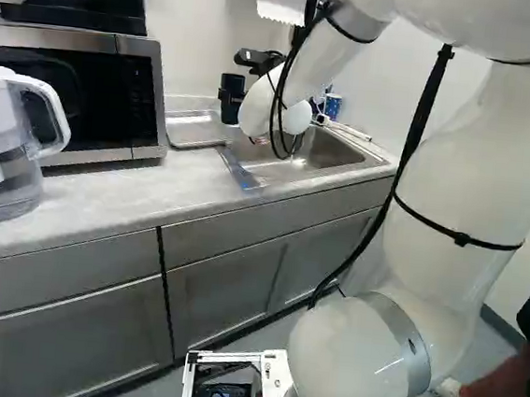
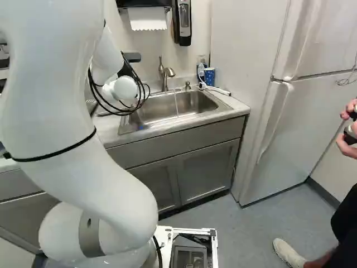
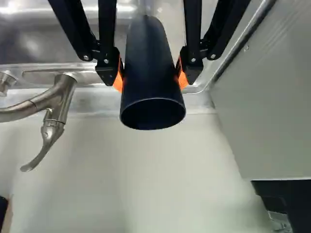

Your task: Rinse the cup and place it in the tray

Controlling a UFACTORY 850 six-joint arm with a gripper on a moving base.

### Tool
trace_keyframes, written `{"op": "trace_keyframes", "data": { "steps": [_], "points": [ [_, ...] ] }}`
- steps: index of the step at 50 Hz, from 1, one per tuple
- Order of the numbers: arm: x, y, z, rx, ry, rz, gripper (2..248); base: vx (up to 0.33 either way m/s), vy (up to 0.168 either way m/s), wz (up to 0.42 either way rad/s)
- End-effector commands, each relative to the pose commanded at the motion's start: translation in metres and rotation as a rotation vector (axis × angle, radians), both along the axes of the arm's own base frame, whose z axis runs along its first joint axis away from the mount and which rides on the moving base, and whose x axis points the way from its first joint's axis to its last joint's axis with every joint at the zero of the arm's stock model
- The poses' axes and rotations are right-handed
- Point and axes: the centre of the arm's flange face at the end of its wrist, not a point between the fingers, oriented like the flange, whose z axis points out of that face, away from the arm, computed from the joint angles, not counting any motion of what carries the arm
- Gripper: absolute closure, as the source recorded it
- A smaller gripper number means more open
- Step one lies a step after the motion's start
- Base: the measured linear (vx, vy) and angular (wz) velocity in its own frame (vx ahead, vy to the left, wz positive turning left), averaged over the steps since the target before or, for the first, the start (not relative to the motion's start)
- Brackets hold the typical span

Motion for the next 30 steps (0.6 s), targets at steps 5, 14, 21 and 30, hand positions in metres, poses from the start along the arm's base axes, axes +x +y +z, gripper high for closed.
{"op": "trace_keyframes", "data": {
  "steps": [5, 14, 21, 30],
  "points": [
    [0.001, 0.008, -0.004, 0.001, 0.001, 0.015, 126, 0.000, 0.000, 0.000],
    [0.004, 0.023, -0.012, 0.002, 0.008, 0.042, 126, 0.000, 0.000, 0.000],
    [0.006, 0.034, -0.019, 0.003, 0.013, 0.062, 126, 0.000, 0.000, 0.000],
    [0.009, 0.046, -0.028, 0.006, 0.016, 0.084, 126, 0.000, 0.000, 0.000]
  ]
}}
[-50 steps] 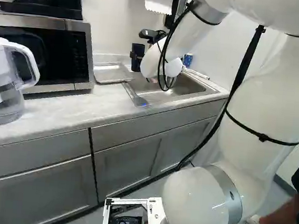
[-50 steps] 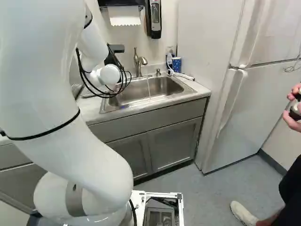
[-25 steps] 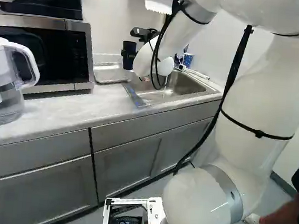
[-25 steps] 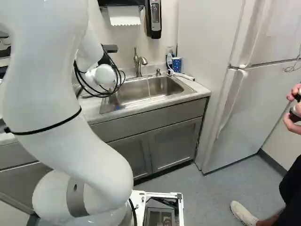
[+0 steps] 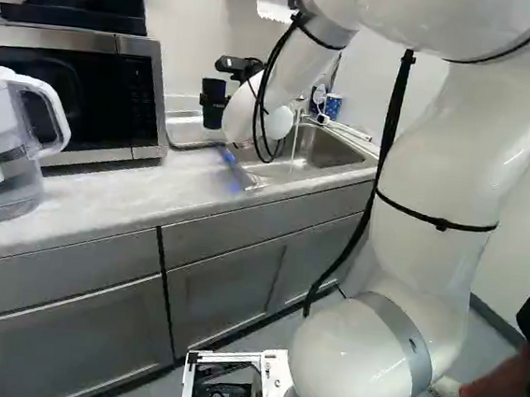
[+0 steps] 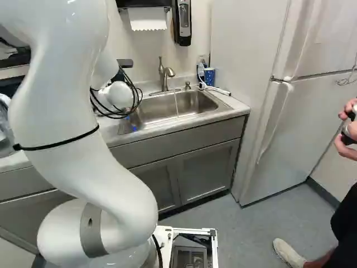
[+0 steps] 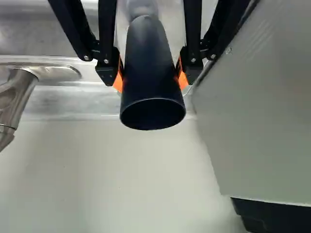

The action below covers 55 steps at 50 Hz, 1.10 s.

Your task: Rinse the cup and place it in the tray

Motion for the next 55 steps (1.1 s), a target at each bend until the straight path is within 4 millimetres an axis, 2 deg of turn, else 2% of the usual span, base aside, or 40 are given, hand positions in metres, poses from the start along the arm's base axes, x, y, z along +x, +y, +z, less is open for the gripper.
{"op": "trace_keyframes", "data": {
  "steps": [11, 55],
  "points": [
    [0.002, 0.009, -0.012, -0.004, 0.016, 0.014, 126, 0.000, 0.000, 0.000],
    [0.002, 0.008, -0.015, -0.024, 0.046, 0.007, 126, 0.000, 0.000, 0.000]
  ]
}}
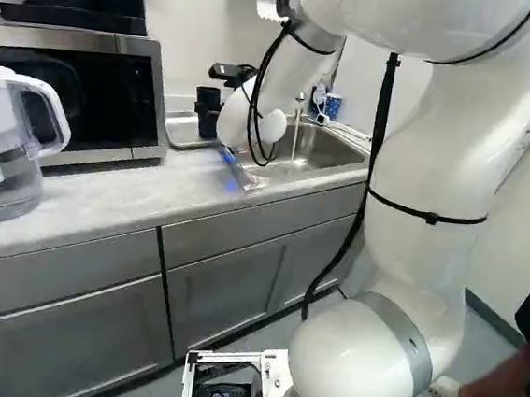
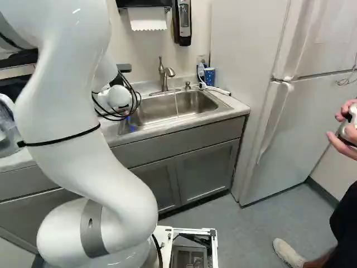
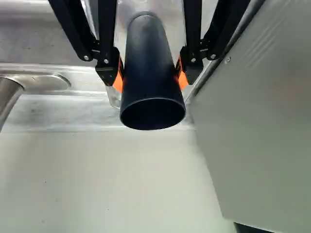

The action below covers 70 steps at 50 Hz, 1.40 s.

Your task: Rinse the cup and place it in the tray

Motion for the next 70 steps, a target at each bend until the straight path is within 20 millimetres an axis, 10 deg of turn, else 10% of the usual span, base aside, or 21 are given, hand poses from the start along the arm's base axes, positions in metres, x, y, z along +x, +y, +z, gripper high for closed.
{"op": "trace_keyframes", "data": {
  "steps": [16, 22, 26, 27, 70],
  "points": [
    [0.000, 0.000, 0.000, 0.000, 0.000, 0.000, 108, 0.000, 0.000, 0.000],
    [0.000, 0.000, 0.000, 0.000, 0.000, 0.000, 41, 0.000, 0.000, 0.000],
    [0.000, 0.000, 0.000, 0.000, 0.000, 0.000, 41, 0.000, 0.000, 0.000],
    [0.000, 0.000, 0.000, 0.000, 0.000, 0.000, 6, 0.000, 0.000, 0.000],
    [-0.002, -0.001, 0.039, 0.024, -0.069, 0.000, 3, 0.000, 0.000, 0.000]
  ]
}}
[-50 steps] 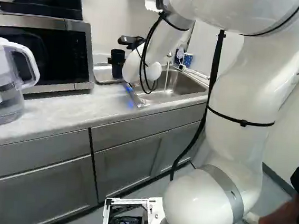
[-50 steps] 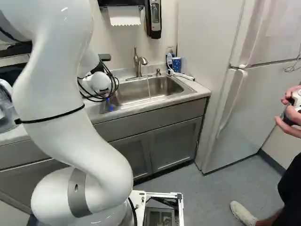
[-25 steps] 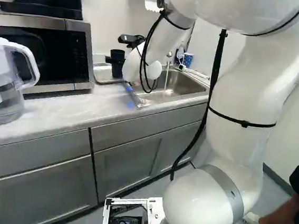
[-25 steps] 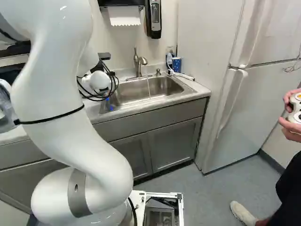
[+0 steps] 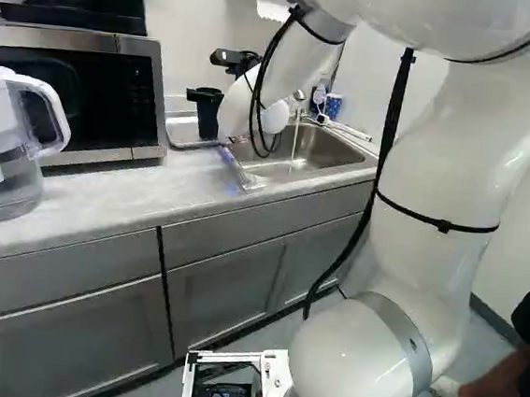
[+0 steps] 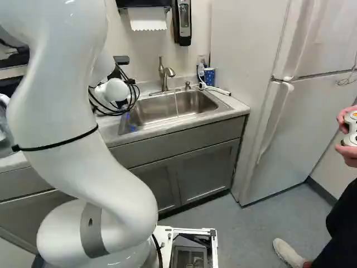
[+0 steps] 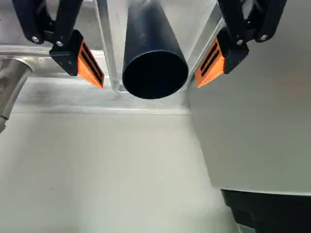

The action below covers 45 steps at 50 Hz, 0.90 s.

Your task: Rinse the cup and place it in the tray

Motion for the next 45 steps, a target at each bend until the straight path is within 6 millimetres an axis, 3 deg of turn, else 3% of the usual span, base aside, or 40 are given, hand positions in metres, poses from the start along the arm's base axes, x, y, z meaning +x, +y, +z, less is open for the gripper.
{"op": "trace_keyframes", "data": {
  "steps": [19, 45],
  "points": [
    [-0.001, -0.002, 0.019, 0.003, -0.022, -0.006, 3, 0.000, 0.000, 0.000],
    [-0.007, -0.023, 0.047, -0.014, -0.073, -0.016, 3, 0.000, 0.000, 0.000]
  ]
}}
